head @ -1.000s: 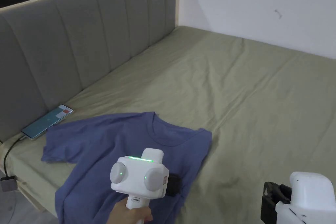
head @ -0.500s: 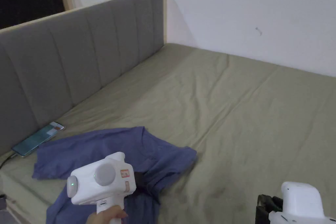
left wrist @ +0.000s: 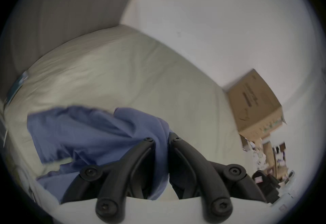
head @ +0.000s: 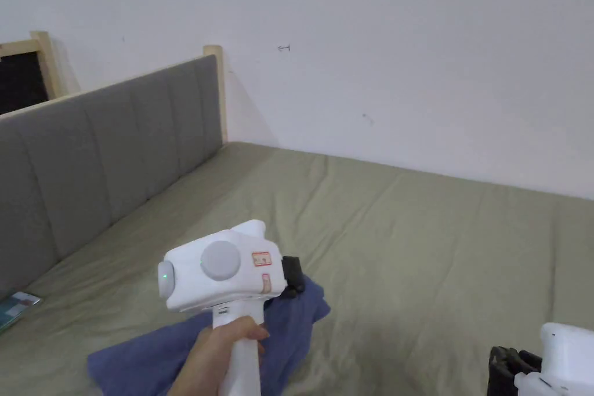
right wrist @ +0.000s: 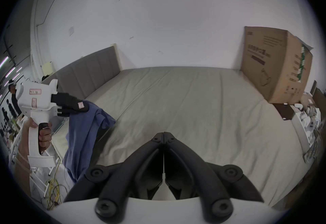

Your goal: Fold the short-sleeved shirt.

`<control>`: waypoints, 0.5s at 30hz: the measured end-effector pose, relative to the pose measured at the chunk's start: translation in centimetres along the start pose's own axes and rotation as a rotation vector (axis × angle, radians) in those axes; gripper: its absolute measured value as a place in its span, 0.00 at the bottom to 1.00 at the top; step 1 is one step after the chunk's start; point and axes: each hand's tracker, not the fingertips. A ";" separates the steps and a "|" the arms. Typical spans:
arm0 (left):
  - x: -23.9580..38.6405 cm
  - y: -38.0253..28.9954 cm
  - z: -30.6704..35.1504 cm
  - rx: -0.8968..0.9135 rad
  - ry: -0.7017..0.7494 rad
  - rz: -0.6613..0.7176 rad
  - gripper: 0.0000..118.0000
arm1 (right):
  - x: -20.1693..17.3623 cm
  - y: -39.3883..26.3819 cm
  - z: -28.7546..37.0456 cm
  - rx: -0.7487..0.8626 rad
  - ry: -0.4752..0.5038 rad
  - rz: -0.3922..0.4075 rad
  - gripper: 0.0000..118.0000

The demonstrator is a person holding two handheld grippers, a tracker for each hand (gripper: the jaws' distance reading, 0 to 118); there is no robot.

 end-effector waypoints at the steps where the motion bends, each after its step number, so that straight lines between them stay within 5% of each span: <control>1: 2.4 0.2 -0.8 -0.014 -0.069 -0.025 0.09 | 0.9 0.2 0.7 0.017 -0.024 -0.014 0.00; 9: 24.2 -4.8 -4.7 -0.130 -0.502 -0.302 0.09 | 11.2 0.4 7.3 0.113 -0.281 -0.157 0.00; 15: 30.3 -15.6 -13.4 -0.365 -0.362 -0.436 0.09 | 18.8 -2.9 11.2 0.075 -0.496 -0.226 0.00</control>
